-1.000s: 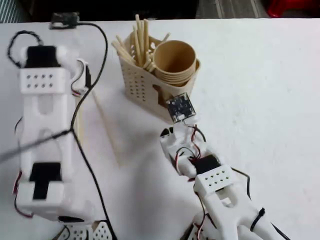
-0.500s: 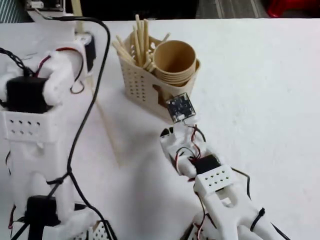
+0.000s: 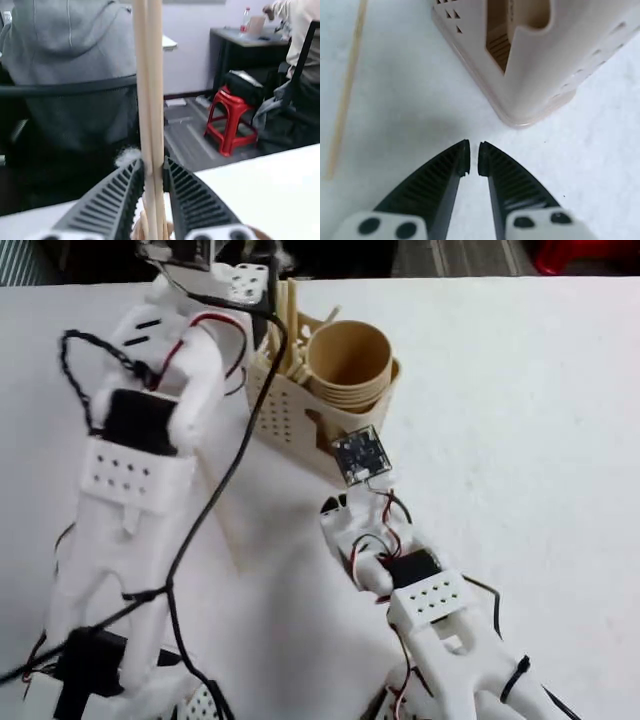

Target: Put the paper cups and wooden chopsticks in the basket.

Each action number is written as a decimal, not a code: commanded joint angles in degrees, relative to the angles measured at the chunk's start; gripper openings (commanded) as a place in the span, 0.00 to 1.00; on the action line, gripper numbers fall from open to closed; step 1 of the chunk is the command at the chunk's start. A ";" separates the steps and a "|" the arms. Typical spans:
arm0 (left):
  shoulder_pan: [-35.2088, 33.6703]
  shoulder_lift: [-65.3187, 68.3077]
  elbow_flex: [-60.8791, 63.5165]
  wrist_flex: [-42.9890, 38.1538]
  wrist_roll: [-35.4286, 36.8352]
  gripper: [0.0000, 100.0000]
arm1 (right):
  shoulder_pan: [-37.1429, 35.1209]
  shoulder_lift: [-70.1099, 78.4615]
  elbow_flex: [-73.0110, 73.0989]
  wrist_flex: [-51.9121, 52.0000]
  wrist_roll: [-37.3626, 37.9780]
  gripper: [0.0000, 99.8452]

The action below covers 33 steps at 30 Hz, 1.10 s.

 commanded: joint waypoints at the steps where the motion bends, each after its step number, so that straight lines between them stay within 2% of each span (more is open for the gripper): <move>1: 0.48 -1.27 7.47 -15.21 -0.35 0.02 | 0.22 -1.10 -0.18 -1.01 0.70 0.05; 6: -0.48 1.27 13.54 -17.49 -0.44 0.03 | 0.22 -1.10 -0.18 -1.01 0.79 0.05; 11: -1.98 0.84 15.74 -15.65 -0.44 0.14 | 0.22 -1.10 -0.18 -1.01 0.79 0.05; 16: -3.47 -0.40 11.34 -6.77 -0.88 0.14 | 0.22 -1.10 -0.18 -1.01 0.79 0.05; 21: -4.00 -4.35 7.38 4.13 -6.77 0.14 | 0.22 -1.10 -0.18 -1.01 0.79 0.05; 31: -4.62 -18.68 7.38 29.01 -11.52 0.14 | 0.57 -1.10 -0.18 -1.01 0.79 0.05; 33: -6.55 -20.18 7.47 32.35 -11.34 0.10 | 0.57 -1.10 -0.18 -1.01 0.79 0.05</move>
